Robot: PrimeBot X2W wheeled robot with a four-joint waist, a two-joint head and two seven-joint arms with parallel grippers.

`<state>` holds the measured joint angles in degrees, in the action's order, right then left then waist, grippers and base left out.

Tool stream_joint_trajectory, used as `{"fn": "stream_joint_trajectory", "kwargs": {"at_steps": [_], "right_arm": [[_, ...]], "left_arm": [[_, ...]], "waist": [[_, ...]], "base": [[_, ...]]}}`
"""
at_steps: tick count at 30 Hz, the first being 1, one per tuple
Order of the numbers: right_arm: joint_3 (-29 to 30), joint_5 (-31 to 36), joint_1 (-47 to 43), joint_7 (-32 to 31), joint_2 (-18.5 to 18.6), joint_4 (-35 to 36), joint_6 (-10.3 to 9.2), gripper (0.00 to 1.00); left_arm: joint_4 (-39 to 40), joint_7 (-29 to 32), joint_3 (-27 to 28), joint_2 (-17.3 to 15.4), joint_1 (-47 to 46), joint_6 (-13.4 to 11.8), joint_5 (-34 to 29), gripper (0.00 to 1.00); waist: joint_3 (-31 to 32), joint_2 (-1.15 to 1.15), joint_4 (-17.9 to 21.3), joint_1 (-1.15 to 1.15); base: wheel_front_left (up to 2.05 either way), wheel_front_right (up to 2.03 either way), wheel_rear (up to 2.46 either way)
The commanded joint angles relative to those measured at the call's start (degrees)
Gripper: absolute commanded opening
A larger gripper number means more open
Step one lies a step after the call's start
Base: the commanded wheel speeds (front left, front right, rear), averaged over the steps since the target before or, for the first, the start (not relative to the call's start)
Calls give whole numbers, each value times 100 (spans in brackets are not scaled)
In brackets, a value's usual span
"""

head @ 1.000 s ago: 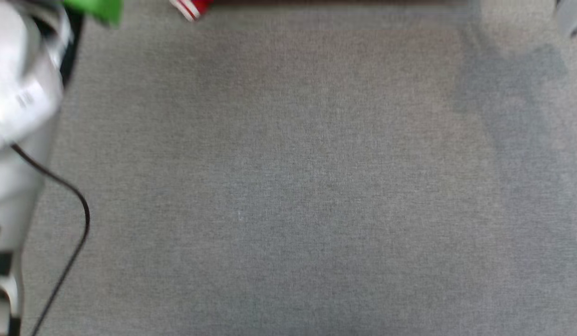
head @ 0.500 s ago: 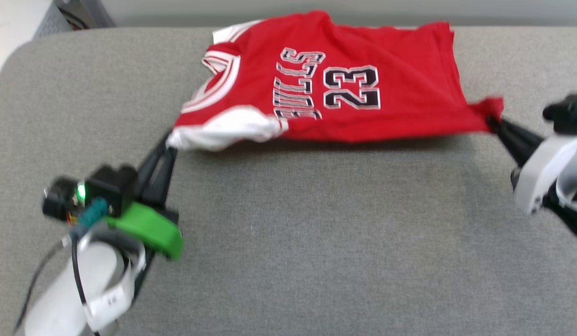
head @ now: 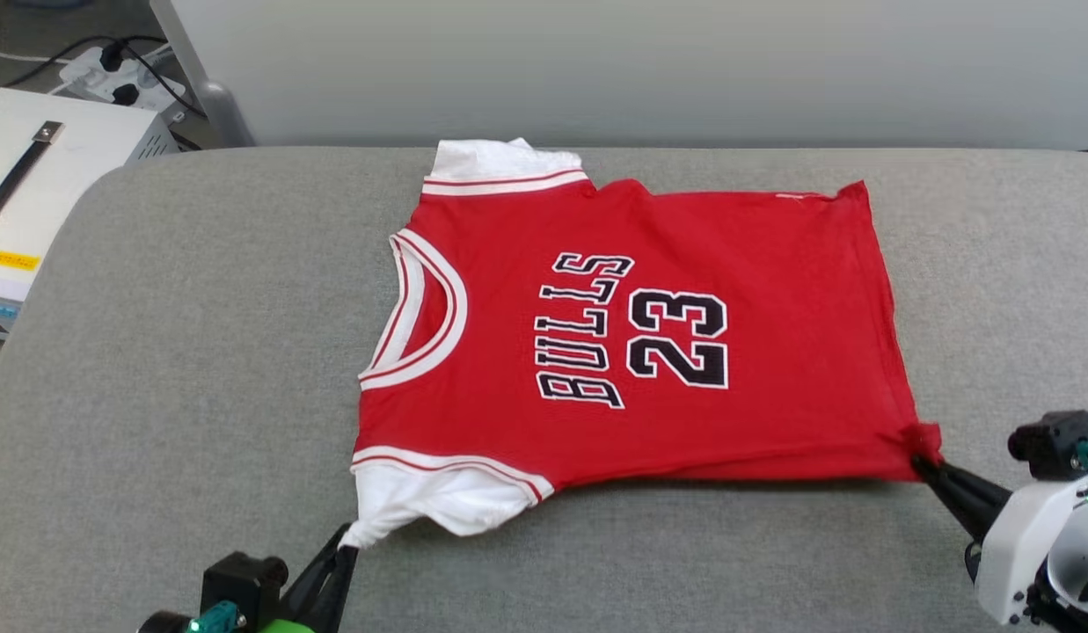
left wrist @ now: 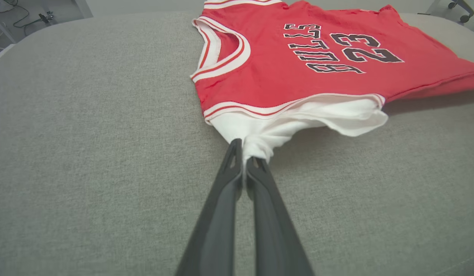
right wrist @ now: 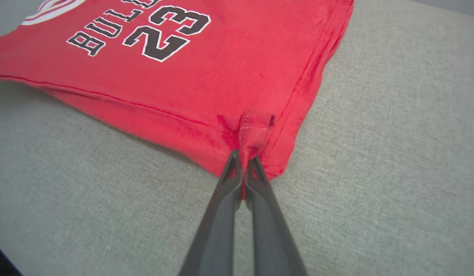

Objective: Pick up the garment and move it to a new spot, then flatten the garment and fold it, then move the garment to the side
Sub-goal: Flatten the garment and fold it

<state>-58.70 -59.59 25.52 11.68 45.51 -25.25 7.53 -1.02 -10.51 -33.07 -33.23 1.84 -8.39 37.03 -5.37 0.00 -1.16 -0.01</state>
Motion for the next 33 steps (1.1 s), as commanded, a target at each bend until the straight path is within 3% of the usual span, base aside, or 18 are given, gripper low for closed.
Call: {"fn": "stream_joint_trajectory", "kwargs": {"at_steps": [1, 8, 16, 22, 33], "right_arm": [[151, -20, -414, 12, 56, 101, -4, 0], [463, 7, -1209, -82, 108, 308, -4, 0], [907, -52, -1981, -318, 81, 618, -4, 0], [1376, 231, -1973, -400, -107, 708, -4, 0], [2359, 351, -1779, -587, -340, 1052, -4, 0]], "left_arm": [[113, 113, -9, -59, 348, -89, 173, 0], [276, 531, -221, -116, 900, -21, 551, 0], [305, 474, -263, -162, 1115, -27, 596, 0], [158, 191, -253, -115, 643, 94, 289, 0], [-279, 51, -47, -6, -1056, 534, -48, 0]], "waist": [[161, 0, -31, 1], [364, 0, -46, 1], [368, 0, -95, 1], [217, 0, -82, 1], [-190, 0, 94, 1]], "base": [[0, 0, 0], [0, 0, 0], [0, 0, 0], [0, 0, 0], [0, 0, 0]]}}
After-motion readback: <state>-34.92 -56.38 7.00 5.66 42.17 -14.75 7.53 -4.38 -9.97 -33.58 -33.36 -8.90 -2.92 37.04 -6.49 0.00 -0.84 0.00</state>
